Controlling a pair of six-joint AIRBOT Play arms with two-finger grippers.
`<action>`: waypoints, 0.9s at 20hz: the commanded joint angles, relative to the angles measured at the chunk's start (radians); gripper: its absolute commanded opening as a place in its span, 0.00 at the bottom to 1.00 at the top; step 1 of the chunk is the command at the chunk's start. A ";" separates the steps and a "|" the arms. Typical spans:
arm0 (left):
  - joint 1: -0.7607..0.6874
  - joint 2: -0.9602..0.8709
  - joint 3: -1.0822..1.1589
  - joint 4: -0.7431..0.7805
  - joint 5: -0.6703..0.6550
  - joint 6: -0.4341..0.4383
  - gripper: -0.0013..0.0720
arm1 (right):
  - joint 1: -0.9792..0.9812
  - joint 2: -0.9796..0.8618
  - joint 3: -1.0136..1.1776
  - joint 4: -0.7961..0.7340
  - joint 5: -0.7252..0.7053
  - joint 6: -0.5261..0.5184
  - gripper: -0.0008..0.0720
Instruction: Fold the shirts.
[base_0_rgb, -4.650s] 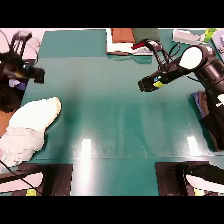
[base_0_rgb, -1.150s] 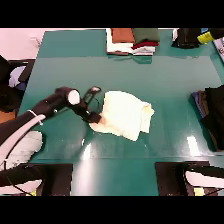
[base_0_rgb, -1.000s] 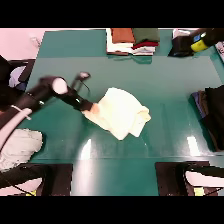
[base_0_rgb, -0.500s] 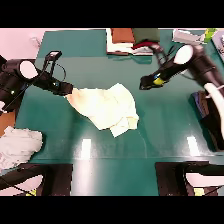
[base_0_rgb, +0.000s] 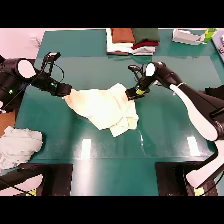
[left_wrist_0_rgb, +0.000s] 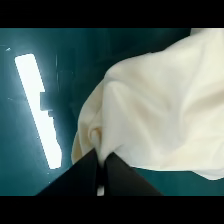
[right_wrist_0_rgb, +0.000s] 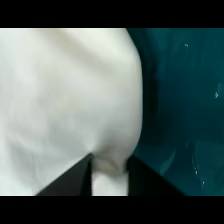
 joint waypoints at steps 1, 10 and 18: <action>0.001 0.000 0.001 0.001 -0.006 0.000 0.05 | 0.005 -0.047 0.055 -0.005 0.014 0.002 0.04; 0.001 0.167 0.297 0.016 -0.015 0.000 0.05 | -0.008 0.323 0.374 -0.272 0.092 -0.011 0.03; 0.001 0.353 0.610 0.006 -0.022 0.001 0.05 | -0.029 0.694 0.441 -0.297 0.169 -0.016 0.03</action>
